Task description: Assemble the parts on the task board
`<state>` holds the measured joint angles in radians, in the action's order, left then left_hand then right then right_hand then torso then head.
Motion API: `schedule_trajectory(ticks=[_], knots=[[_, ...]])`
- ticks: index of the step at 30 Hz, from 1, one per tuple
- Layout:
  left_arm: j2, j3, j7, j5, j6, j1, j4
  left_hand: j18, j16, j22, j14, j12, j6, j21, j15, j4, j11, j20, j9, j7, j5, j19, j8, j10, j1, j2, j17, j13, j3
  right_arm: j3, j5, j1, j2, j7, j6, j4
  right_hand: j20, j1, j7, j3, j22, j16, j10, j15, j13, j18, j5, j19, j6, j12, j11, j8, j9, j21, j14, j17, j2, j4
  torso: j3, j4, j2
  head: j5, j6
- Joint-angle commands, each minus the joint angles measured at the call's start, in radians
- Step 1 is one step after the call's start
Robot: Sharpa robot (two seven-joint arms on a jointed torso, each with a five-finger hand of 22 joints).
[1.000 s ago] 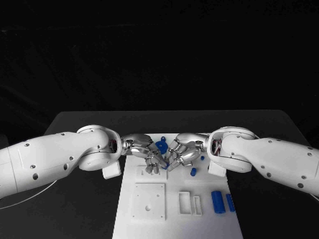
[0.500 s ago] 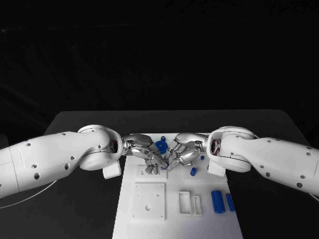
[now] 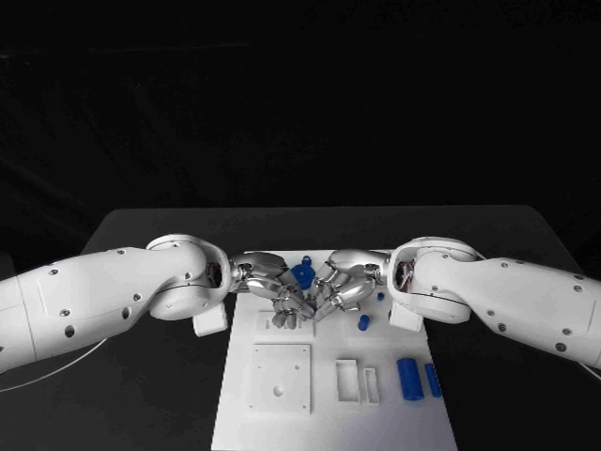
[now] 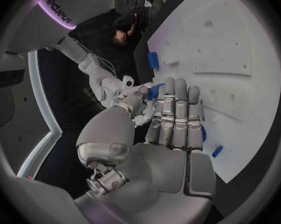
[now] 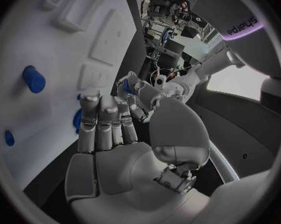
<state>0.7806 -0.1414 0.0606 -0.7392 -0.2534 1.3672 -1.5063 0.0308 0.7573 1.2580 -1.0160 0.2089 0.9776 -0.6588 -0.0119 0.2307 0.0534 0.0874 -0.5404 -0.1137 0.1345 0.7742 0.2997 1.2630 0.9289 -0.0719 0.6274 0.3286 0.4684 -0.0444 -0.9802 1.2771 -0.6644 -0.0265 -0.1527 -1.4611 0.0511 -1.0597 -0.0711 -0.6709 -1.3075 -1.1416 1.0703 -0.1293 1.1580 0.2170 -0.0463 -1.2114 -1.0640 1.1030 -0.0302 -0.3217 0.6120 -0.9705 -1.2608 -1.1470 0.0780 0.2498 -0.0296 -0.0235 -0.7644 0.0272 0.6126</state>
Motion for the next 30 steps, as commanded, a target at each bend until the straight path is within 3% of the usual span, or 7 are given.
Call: schedule_trajectory(ticks=[1, 8, 14, 18, 23, 30], knots=[[-0.007, 0.000, -0.025, 0.017, -0.003, 0.000, -0.004, 0.012, 0.007, 0.002, -0.010, 0.008, 0.011, -0.009, 0.001, 0.015, -0.003, -0.002, -0.003, 0.002, 0.010, 0.009, 0.007, 0.013, 0.008, -0.025, 0.003, 0.001, 0.000, 0.001, -0.002, 0.000, 0.004, 0.005, 0.009, 0.000, 0.001, 0.004, -0.008, -0.005, -0.018, 0.000, -0.007, -0.005, 0.001, 0.045, -0.004, 0.003, 0.002, 0.000, 0.000, -0.003, 0.001, -0.004, 0.003, -0.002, -0.007, -0.002, -0.0002, 0.0002, 0.000, 0.000, 0.000], [-0.005, 0.000, -0.030, 0.043, 0.024, 0.000, 0.002, 0.010, 0.013, 0.004, -0.016, 0.009, 0.023, -0.014, 0.004, 0.023, -0.007, 0.002, -0.004, 0.007, 0.018, 0.015, 0.013, 0.026, 0.002, -0.051, 0.008, 0.002, -0.006, 0.000, 0.005, 0.000, 0.002, 0.002, 0.023, 0.003, 0.001, 0.005, -0.008, -0.006, -0.018, 0.000, -0.008, -0.004, 0.001, 0.045, -0.004, 0.003, 0.003, 0.000, 0.001, -0.003, 0.002, -0.004, 0.003, -0.002, -0.004, -0.002, -0.0004, 0.0005, 0.000, 0.000, 0.003], [-0.008, -0.001, -0.034, 0.076, 0.036, 0.000, 0.007, 0.008, 0.023, 0.006, -0.023, 0.010, 0.039, -0.020, 0.011, 0.038, -0.014, 0.008, -0.006, 0.013, 0.088, 0.020, 0.021, 0.044, -0.026, -0.072, 0.015, 0.002, -0.016, 0.000, 0.020, 0.000, 0.001, 0.002, 0.052, 0.005, 0.001, 0.011, -0.010, -0.007, -0.017, 0.001, -0.011, -0.003, 0.001, 0.045, -0.004, 0.004, 0.008, -0.002, 0.003, 0.001, 0.002, -0.003, 0.005, -0.001, 0.001, -0.007, -0.0005, -0.0001, 0.000, 0.000, 0.004], [-0.010, -0.001, -0.034, 0.098, 0.035, 0.000, 0.012, 0.007, 0.029, 0.007, -0.026, 0.009, 0.045, -0.024, 0.014, 0.052, -0.016, 0.012, -0.008, 0.016, 0.120, 0.023, 0.024, 0.052, -0.042, -0.082, 0.019, 0.002, -0.017, 0.000, 0.033, 0.000, 0.001, 0.003, 0.099, 0.007, 0.002, 0.015, -0.013, -0.010, -0.016, 0.003, -0.016, -0.001, 0.000, 0.045, -0.005, 0.006, 0.015, -0.006, 0.005, 0.005, 0.001, -0.001, 0.007, -0.001, 0.006, -0.014, 0.0002, 0.0005, 0.000, 0.000, 0.005], [-0.008, -0.012, -0.033, 0.120, 0.031, 0.000, 0.012, 0.006, 0.031, 0.007, -0.026, 0.008, 0.047, -0.025, 0.015, 0.056, -0.017, 0.013, -0.009, 0.017, 0.137, 0.023, 0.025, 0.055, -0.049, -0.087, 0.021, 0.002, -0.016, 0.000, 0.066, 0.000, -0.002, 0.003, 0.152, 0.010, 0.005, 0.031, -0.018, -0.007, -0.015, 0.004, -0.025, 0.004, -0.002, 0.045, -0.005, 0.007, 0.027, -0.013, 0.010, 0.015, -0.001, 0.002, 0.009, 0.000, 0.019, -0.034, -0.0006, 0.0008, -0.001, 0.000, 0.005], [-0.005, -0.018, -0.030, 0.154, 0.035, 0.000, 0.013, 0.006, 0.032, 0.007, -0.026, 0.008, 0.048, -0.025, 0.015, 0.055, -0.017, 0.013, -0.009, 0.017, 0.140, 0.022, 0.025, 0.055, -0.052, -0.089, 0.022, 0.002, -0.016, 0.000, 0.074, 0.000, -0.006, 0.003, 0.153, 0.010, 0.009, 0.030, -0.022, -0.012, -0.014, 0.007, -0.032, 0.008, -0.004, 0.045, -0.006, 0.011, 0.036, -0.017, 0.014, 0.022, -0.003, 0.007, 0.013, 0.001, 0.025, -0.040, 0.0001, 0.0005, 0.000, 0.000, 0.006]])
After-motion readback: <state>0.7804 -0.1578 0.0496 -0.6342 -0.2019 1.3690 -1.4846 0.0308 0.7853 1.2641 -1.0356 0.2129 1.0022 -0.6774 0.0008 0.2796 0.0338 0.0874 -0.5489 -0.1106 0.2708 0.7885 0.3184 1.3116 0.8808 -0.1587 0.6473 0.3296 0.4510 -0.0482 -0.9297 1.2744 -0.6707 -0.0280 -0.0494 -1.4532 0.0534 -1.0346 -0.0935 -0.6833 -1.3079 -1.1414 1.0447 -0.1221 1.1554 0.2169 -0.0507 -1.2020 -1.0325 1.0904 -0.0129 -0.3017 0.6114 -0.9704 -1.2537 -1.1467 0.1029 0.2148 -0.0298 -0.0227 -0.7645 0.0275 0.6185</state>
